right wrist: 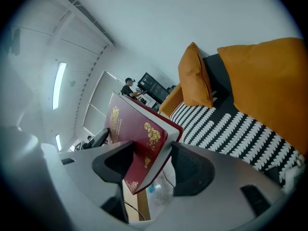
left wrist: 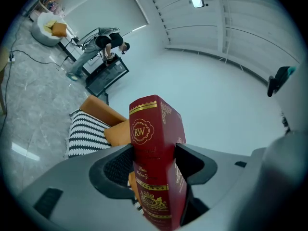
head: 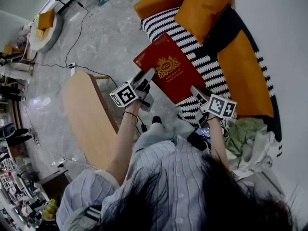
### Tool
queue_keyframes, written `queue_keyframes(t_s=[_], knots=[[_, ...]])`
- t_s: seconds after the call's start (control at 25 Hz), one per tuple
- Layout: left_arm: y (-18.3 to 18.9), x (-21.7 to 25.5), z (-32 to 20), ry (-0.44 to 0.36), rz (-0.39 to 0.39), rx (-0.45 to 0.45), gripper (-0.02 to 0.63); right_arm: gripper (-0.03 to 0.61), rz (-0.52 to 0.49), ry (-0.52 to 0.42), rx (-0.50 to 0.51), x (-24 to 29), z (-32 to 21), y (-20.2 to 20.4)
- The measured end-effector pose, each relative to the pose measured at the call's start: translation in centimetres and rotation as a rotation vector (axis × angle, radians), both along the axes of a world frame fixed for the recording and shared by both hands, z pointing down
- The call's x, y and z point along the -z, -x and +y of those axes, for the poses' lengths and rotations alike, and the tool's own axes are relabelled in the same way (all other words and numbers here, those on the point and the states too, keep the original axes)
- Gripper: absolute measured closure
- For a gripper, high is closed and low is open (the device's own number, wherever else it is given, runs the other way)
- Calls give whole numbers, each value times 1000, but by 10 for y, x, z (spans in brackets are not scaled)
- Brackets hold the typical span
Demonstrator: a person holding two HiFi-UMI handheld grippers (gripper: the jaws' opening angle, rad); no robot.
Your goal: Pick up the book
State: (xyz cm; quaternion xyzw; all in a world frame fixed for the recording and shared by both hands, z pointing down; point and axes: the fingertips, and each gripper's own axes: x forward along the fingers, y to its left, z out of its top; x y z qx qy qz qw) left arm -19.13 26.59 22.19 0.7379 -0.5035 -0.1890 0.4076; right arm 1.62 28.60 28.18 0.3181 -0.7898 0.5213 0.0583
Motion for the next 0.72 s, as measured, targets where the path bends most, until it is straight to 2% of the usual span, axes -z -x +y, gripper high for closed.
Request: queue_keyframes(t_s=[0.28,0.72], knots=[[35,-5,37,29,3,37,327,318,14,10,56,-3,27,35],[95,0,112,5,35,54,327,318,63,-12,80,7,96,92]])
